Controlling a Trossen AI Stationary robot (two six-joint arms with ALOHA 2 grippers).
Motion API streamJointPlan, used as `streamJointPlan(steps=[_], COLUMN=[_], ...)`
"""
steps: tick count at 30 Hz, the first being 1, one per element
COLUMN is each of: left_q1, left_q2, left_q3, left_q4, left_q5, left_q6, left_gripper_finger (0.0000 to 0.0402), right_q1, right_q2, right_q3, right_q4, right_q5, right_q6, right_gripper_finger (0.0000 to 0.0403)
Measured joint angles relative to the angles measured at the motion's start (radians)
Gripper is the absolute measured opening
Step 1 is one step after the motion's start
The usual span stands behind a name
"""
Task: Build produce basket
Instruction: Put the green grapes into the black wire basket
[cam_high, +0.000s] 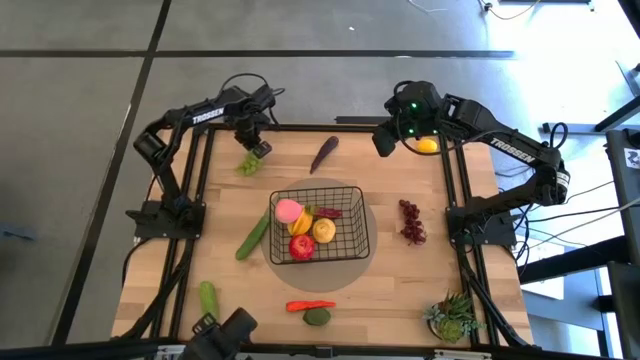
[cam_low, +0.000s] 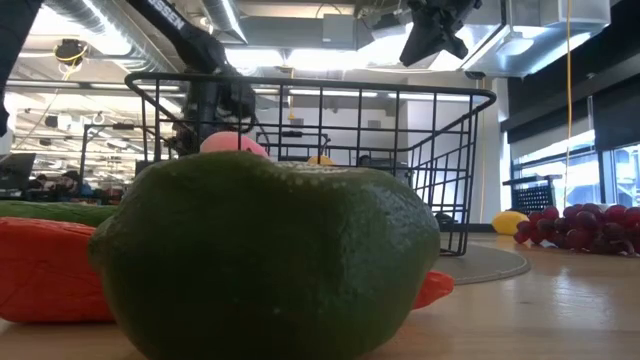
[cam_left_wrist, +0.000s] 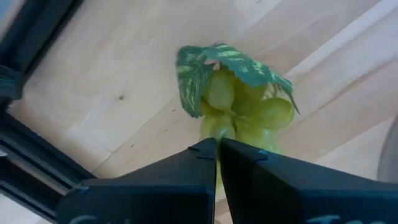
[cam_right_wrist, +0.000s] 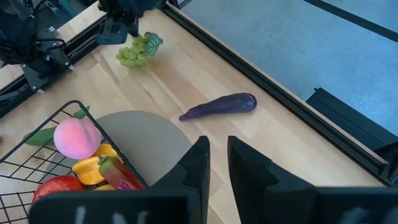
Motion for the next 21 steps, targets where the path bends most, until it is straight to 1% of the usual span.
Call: streamJointPlan(steps=[6, 13, 18, 21], left_q1=[-0.031, -0.085, -0.128, -0.165], left_q2=[-0.099, -0.219, -0.283, -0.304], left_q3=[0.000, 0.016, 0.088, 0.159], left_q4=[-0.011, -0.015, -0.018, -0.021], left_q5=[-0.031, -0.083, -0.130, -0.151], left_q6=[-0.026, -0.055, -0.052, -0.032], left_gripper_finger=[0.0000, 0.0000, 0.0000, 0.0000], right_q1=[0.000, 0.000, 0.000, 0.000], right_q2=[0.000, 0.000, 0.000, 0.000], right_q3=[0.000, 0.000, 0.000, 0.000], right_q4=[0.000, -0.001, -0.001, -0.001], right_q5=[0.000, 0.026, 0.025, 0.025], right_q6=[0.000, -0.003, -0.021, -0.030], right_gripper_finger=[0.0051, 0.0051, 0.0051, 0.0051])
